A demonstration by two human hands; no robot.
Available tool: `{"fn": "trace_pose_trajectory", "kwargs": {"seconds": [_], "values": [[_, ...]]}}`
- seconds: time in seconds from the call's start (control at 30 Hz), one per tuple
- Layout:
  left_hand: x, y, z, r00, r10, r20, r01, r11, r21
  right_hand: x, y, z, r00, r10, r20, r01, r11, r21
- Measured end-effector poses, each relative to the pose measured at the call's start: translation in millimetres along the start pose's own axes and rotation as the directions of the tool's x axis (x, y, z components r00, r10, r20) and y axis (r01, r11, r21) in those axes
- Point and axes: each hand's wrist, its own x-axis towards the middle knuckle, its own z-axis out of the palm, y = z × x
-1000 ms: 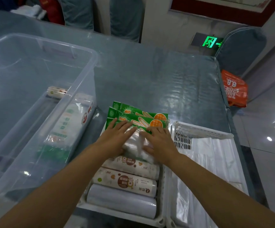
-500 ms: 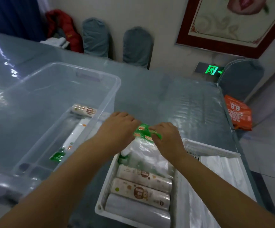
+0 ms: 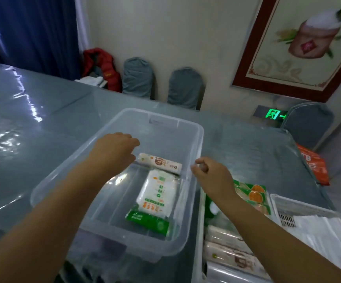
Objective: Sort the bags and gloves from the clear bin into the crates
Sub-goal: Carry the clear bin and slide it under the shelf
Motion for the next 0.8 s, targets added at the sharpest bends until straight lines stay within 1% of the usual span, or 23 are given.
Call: {"fn": "trace_pose_trajectory", "kwargs": {"seconds": [0.1,0.17,0.2,0.27,0.37,0.47,0.53,0.63,0.8], "values": [[-7.4,-52.4,9.1,0.998,-0.049,0.041,0.044,0.993,0.112,-4.4,-17.0,16.5,0.990,0.127,-0.062,-0.129,0.991,-0.035],[-12.0,-77.9,16.5,0.995,-0.082,0.060,0.072,0.984,0.166,-8.9,-24.7,23.1,0.971,0.225,-0.078,-0.226,0.974,-0.005],[-14.1,-88.1,20.2,0.994,-0.094,0.060,0.083,0.983,0.167,-11.4,-28.7,25.5,0.959,0.272,-0.078,-0.272,0.962,0.011],[-17.7,-102.3,25.8,0.989,-0.129,0.069,0.122,0.988,0.090,-16.5,-36.6,27.8,0.936,0.343,-0.085,-0.344,0.939,-0.002],[-20.5,-111.8,31.2,0.977,-0.189,0.095,0.196,0.978,-0.065,-25.8,-47.4,30.9,0.917,0.388,-0.090,-0.393,0.918,-0.046],[-20.9,-114.2,35.2,0.975,-0.213,0.062,0.221,0.958,-0.183,-33.4,-55.3,30.9,0.893,0.425,-0.149,-0.432,0.902,-0.020],[-20.2,-114.6,33.3,0.975,-0.223,0.027,0.222,0.941,-0.255,-38.4,-58.5,26.4,0.874,0.443,-0.201,-0.451,0.893,0.008],[-18.2,-112.3,21.3,0.978,-0.207,-0.009,0.193,0.925,-0.327,-47.5,-59.7,14.9,0.852,0.466,-0.240,-0.468,0.882,0.053],[-12.8,-81.0,-21.2,0.980,-0.182,-0.075,0.144,0.924,-0.354,-66.7,-54.8,-24.4,0.794,0.497,-0.351,-0.457,0.868,0.193]]}}
